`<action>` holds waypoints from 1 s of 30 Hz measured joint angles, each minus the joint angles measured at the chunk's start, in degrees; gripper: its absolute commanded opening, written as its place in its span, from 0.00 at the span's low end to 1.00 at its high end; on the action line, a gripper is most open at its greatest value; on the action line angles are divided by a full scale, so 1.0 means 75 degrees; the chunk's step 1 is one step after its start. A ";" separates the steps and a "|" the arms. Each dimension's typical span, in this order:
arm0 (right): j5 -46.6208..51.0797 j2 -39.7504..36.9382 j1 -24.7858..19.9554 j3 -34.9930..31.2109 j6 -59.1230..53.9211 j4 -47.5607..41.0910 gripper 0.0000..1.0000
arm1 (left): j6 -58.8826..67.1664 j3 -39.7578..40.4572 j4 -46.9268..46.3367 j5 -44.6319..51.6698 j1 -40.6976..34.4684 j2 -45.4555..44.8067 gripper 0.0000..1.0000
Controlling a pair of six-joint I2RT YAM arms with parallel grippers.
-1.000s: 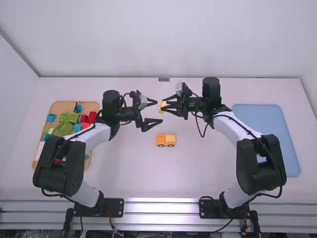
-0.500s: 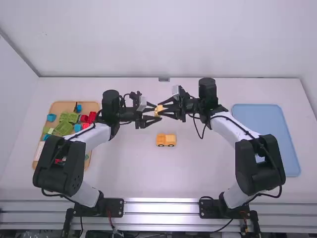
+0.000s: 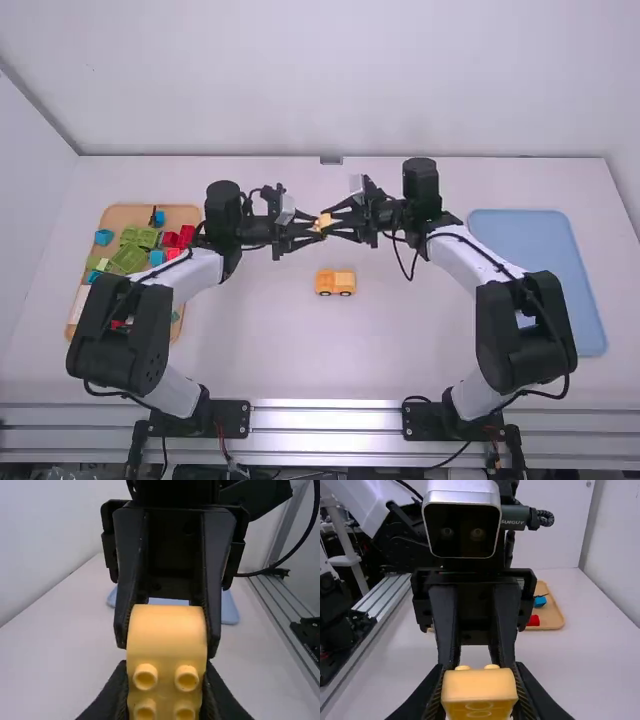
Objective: Assemble lego blocks to make yellow taxi
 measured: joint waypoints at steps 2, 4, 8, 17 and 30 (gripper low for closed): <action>0.0000 0.0000 0.0000 0.0003 0.0041 -0.0006 0.53 | -0.0038 -0.0003 -0.0003 0.0006 0.0000 0.0000 0.04; 0.0064 0.0000 0.0003 0.0000 0.0006 0.0058 0.99 | -0.0154 0.0000 -0.0038 0.0047 0.0000 0.0000 0.02; 0.0568 0.0000 -0.0070 0.0000 0.0128 0.0070 0.99 | -0.0236 0.0003 -0.1049 -0.0443 0.0000 0.0000 0.02; 0.3060 -0.0064 -0.0545 0.0000 0.0603 -0.0848 0.98 | 0.0455 0.1230 -0.7519 -0.4418 -0.0265 0.0000 0.02; 0.6181 -0.1160 -0.0629 0.0000 0.0592 -0.1848 0.99 | -0.2410 0.2398 -0.9891 -0.8964 -0.1373 0.1355 0.02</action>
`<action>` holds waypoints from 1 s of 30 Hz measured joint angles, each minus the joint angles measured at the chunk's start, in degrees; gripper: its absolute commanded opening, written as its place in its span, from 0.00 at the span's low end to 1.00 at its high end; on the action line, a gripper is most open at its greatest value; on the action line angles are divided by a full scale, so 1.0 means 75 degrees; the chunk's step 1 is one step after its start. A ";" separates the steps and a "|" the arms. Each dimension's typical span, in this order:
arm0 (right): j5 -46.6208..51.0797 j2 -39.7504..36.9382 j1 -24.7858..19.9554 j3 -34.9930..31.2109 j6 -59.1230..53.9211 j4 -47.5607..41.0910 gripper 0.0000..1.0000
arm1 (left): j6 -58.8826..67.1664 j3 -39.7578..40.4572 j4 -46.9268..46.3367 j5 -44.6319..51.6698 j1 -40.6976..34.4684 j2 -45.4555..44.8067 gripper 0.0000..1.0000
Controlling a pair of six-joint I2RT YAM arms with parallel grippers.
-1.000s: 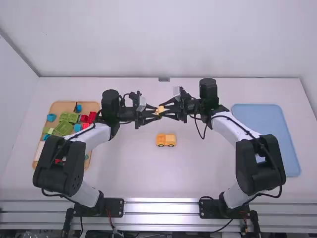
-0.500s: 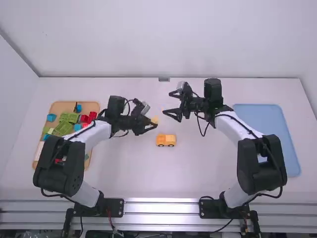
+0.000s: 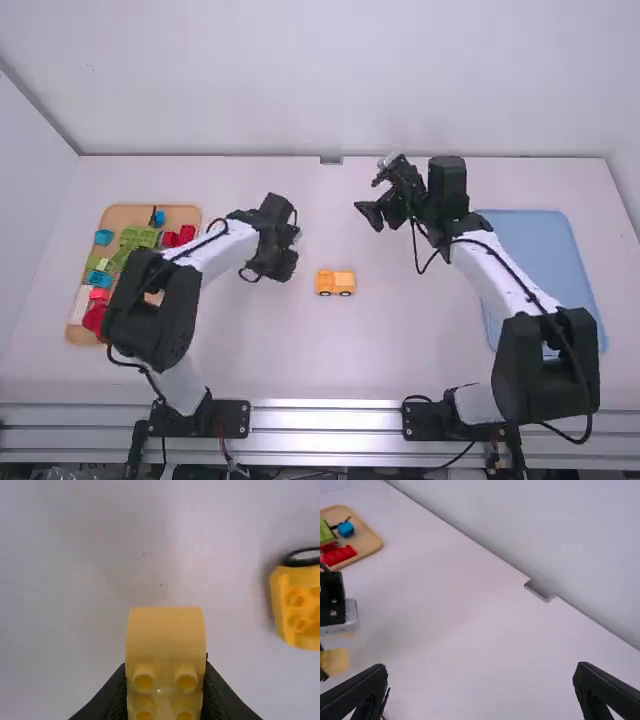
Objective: Assemble lego blocks to make yellow taxi
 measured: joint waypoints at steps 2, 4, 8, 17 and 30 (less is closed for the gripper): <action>0.0096 0.0000 0.0000 0.0000 0.0017 -0.0032 0.99 | -0.0609 -0.0032 0.0090 -0.0140 -0.0015 0.0038 0.02; 0.0166 0.0000 0.0003 0.0000 -0.0003 -0.0038 0.98 | -0.1620 -0.0137 0.0414 -0.0283 -0.0015 0.0029 0.02; 0.0230 0.0000 0.0000 0.0000 0.0015 -0.0157 0.99 | -0.3325 -0.0455 0.1361 -0.0323 -0.0012 0.0029 0.02; 0.0254 0.0000 0.0000 0.0000 -0.0009 -0.0391 0.99 | -0.7982 -0.1011 0.2104 0.0466 -0.0006 0.0029 0.02; 0.0271 0.0000 0.0000 0.0000 -0.0006 -0.0487 0.99 | -1.2479 -0.1011 0.1661 0.0530 -0.0006 0.0029 0.02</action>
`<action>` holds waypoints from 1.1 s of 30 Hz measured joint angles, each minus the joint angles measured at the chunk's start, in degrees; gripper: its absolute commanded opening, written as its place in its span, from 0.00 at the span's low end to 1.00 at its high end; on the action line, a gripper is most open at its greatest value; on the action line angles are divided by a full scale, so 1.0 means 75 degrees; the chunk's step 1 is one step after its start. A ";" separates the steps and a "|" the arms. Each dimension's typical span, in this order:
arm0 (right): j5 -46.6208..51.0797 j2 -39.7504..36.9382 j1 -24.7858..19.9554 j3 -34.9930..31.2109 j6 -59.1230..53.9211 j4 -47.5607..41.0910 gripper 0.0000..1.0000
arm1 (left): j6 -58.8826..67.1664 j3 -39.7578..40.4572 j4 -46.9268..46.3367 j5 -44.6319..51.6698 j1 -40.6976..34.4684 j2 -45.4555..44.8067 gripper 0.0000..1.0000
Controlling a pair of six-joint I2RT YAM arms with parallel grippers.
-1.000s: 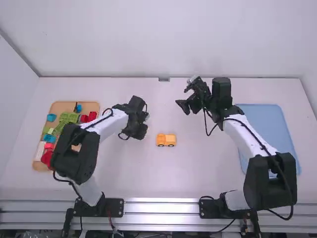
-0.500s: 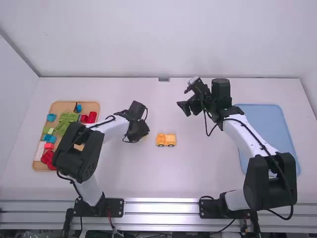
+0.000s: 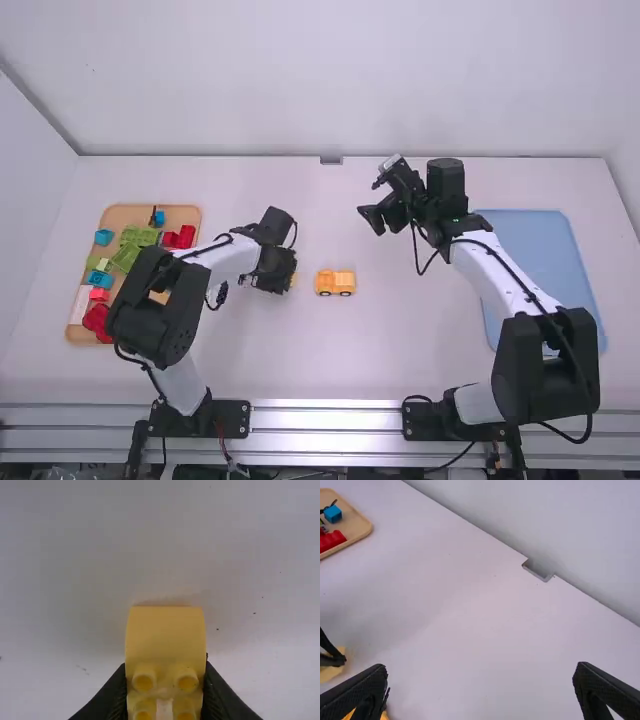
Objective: Assemble lego blocks to make yellow taxi
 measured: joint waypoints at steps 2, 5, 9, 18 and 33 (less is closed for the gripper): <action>0.0000 0.0000 0.0000 0.0000 0.0023 -0.0015 0.99 | -0.0306 0.0000 0.0122 0.0003 0.0000 0.0000 0.02; -0.0003 0.0000 0.0000 0.0000 0.0017 -0.0026 0.99 | -0.0694 0.0000 0.0219 0.0003 0.0000 0.0000 0.03; 0.0000 0.0000 0.0000 0.0000 0.0015 -0.0032 0.99 | -0.1431 0.0000 0.0131 0.0023 0.0000 0.0000 0.06; 0.0003 0.0000 0.0003 0.0000 0.0006 -0.0041 0.99 | -0.2066 -0.0073 0.0289 0.0216 0.0000 -0.0003 1.00; 0.0003 0.0000 0.0003 0.0000 0.0012 -0.0044 0.99 | -0.0682 0.0624 -0.1667 -0.0154 0.0154 -0.0058 0.99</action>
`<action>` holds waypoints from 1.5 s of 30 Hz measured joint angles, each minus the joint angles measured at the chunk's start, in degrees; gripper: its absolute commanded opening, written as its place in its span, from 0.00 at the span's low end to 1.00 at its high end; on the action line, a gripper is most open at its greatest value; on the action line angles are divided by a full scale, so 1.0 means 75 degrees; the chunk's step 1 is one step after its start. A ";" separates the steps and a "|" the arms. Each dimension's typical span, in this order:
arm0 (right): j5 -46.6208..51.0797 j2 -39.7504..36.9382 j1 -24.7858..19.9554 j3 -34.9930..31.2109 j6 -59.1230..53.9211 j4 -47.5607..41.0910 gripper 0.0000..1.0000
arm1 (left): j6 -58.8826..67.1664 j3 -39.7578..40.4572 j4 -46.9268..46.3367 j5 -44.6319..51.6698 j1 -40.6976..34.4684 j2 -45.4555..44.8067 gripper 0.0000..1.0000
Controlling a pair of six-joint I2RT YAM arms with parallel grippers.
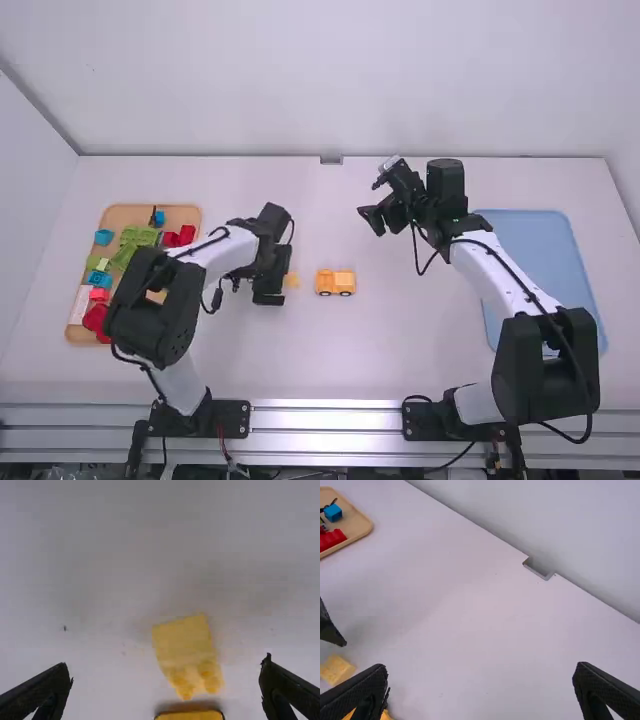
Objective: Assemble lego blocks to make yellow taxi
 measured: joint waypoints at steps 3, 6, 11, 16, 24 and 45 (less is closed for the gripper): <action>0.0006 0.0000 -0.0003 0.0000 -0.0003 0.0009 0.99 | 0.1443 0.1151 -0.1035 -0.0507 0.0061 -0.0233 0.99; 0.0000 0.0000 0.0000 0.0000 -0.0012 0.0012 0.99 | 0.3687 0.2428 -0.1891 -0.1075 0.0061 -0.0431 0.81; -0.0003 0.0000 -0.0003 0.0000 -0.0023 0.0015 0.99 | 0.8766 0.3940 -0.2154 -0.1696 0.0061 -0.0749 0.99; 0.0029 0.0000 0.0108 0.0000 -0.0009 0.0058 0.99 | 1.2869 0.4127 -0.1609 -0.2457 0.0061 -0.0775 0.99; 0.0029 0.0000 0.0268 0.0000 -0.0050 0.0160 0.99 | 2.0138 0.3456 -0.2378 -0.0522 0.0361 -0.0772 0.99; 0.0023 0.0000 0.0178 0.0000 -0.0032 0.0198 0.99 | 2.3469 -0.2369 0.4415 0.7408 0.3491 0.0408 0.99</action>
